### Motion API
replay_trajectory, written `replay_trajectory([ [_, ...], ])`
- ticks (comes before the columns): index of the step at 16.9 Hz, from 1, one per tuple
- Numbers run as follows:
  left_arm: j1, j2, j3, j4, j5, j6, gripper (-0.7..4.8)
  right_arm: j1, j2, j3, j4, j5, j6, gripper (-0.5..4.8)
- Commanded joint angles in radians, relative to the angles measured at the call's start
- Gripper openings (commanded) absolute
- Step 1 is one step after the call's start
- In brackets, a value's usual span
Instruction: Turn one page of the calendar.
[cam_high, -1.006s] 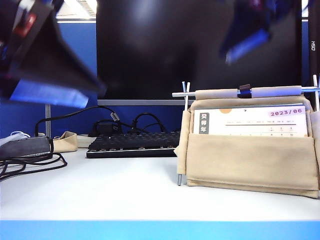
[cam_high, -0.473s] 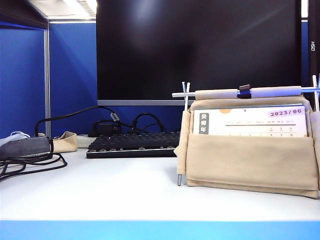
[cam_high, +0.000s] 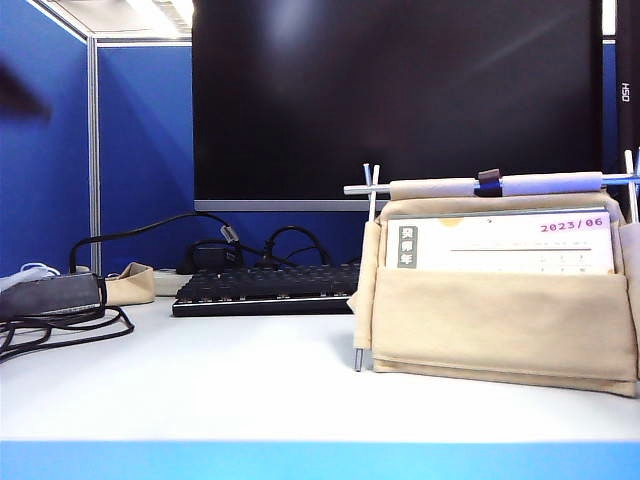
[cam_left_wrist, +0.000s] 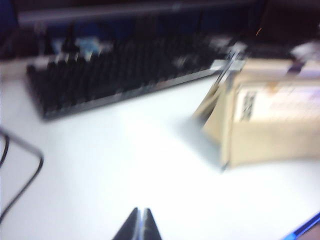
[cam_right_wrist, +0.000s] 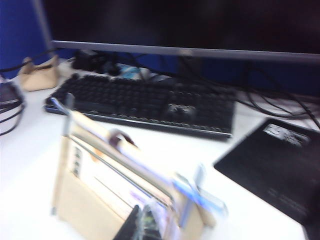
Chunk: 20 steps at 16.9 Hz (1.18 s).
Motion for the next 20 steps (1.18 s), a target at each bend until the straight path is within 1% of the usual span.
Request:
replay_trajectory([
  [1,0.001,0.001,-0.054,0.045,-0.029,-0.027,0.15,0.0,-0.162,-0.133,0.098,0.1,0.14,-0.06],
  [5,0.002,-0.002,-0.133,0.079,-0.076,-0.038,0.14,0.003,-0.13,-0.204,0.072,0.103,0.154,-0.06],
  [6,0.002,-0.002,-0.152,0.082,-0.092,-0.038,0.14,0.003,-0.132,-0.236,0.069,0.119,0.153,-0.06],
  [7,0.002,-0.002,-0.167,0.087,-0.087,-0.039,-0.08,0.002,-0.133,-0.256,0.069,0.132,0.153,-0.06],
  [10,0.002,-0.002,-0.214,0.102,-0.093,-0.023,-0.06,0.003,-0.141,-0.32,0.066,0.138,0.153,-0.06],
  [14,0.002,-0.002,-0.271,0.087,-0.094,-0.038,-0.06,0.003,-0.138,-0.323,0.072,0.153,0.153,-0.06],
  [15,0.002,-0.002,-0.272,0.072,-0.11,-0.038,-0.06,0.003,-0.138,-0.323,0.071,0.153,0.153,-0.06],
  [20,0.001,-0.002,-0.272,0.073,-0.109,-0.038,-0.04,0.003,-0.136,-0.323,0.071,0.137,0.154,-0.06],
])
